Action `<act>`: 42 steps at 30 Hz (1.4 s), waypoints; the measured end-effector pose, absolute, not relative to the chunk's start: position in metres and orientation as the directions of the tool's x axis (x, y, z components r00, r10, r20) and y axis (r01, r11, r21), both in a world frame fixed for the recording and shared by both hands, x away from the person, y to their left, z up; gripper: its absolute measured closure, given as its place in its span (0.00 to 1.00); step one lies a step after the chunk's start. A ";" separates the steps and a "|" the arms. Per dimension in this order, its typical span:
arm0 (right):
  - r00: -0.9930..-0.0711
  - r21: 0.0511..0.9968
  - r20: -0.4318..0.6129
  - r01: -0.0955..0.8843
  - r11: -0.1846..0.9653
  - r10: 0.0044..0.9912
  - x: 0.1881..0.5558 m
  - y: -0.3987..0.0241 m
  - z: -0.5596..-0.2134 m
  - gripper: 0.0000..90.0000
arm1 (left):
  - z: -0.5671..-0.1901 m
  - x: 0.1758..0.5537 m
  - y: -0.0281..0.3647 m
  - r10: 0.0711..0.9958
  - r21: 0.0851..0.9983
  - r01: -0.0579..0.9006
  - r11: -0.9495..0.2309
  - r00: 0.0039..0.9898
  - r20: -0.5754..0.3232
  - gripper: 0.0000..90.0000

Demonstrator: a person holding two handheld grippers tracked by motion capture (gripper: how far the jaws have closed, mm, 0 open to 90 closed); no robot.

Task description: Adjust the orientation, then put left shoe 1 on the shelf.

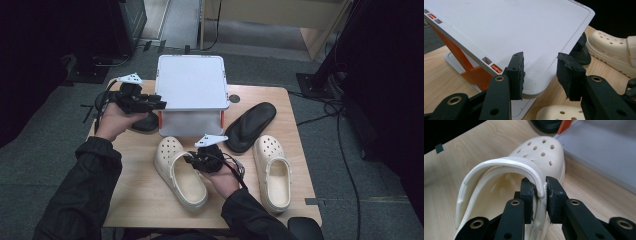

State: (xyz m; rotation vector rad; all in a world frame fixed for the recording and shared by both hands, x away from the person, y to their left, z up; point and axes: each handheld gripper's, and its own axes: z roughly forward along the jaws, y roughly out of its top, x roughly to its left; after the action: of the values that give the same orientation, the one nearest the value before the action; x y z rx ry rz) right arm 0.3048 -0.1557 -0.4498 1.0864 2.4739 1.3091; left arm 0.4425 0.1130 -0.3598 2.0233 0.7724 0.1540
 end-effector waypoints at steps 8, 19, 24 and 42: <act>-0.708 0.782 0.191 0.529 0.330 0.680 0.314 -0.163 -0.435 0.87 | -0.360 0.442 0.113 0.576 0.807 0.462 -0.368 0.794 -0.192 0.64; -0.641 0.804 0.171 0.530 0.270 0.748 0.348 -0.164 -0.421 0.87 | -0.360 0.443 0.114 0.574 0.807 0.466 -0.363 0.794 -0.201 0.64; -0.611 0.810 0.172 0.534 0.243 0.772 0.364 -0.159 -0.421 0.86 | -0.360 0.443 0.114 0.571 0.808 0.466 -0.361 0.795 -0.203 0.64; -0.502 0.806 0.181 0.568 0.164 0.846 0.380 -0.142 -0.454 0.81 | -0.361 0.443 0.115 0.566 0.815 0.459 -0.355 0.799 -0.204 0.65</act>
State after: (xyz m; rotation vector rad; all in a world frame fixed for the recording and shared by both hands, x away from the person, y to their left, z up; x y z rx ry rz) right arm 0.3798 -0.1418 -0.4537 1.3543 2.1357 1.2588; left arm 0.4425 0.1155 -0.3613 2.0079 0.7630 0.1372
